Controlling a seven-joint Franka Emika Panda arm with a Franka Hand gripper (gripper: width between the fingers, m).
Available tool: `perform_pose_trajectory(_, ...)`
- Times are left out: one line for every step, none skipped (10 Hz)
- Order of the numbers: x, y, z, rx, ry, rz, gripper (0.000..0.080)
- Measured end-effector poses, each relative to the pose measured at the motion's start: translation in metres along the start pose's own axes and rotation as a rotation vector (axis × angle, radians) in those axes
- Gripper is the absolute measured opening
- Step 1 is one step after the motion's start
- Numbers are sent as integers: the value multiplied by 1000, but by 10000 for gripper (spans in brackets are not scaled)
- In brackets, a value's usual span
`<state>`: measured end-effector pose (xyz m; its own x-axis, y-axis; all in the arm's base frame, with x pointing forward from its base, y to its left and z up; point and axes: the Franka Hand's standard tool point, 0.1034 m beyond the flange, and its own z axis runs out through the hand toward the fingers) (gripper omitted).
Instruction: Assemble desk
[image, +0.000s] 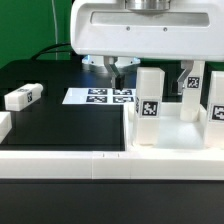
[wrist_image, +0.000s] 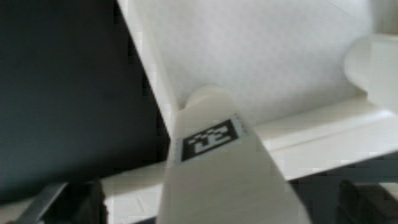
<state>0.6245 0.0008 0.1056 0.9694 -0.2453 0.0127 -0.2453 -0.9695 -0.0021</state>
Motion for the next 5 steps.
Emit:
perform_pose_trajectory(0,0,-1,-15,2,-58,649)
perform_pose_trajectory(0,-1,-1,-24,3,-103,649)
perform_pose_trajectory(0,0,-1,-30,3,-158,649)
perform_pose_trajectory(0,1,-1,-31,2,-175,524)
perform_pose_trajectory(0,1,0,-31,1,-170,524)
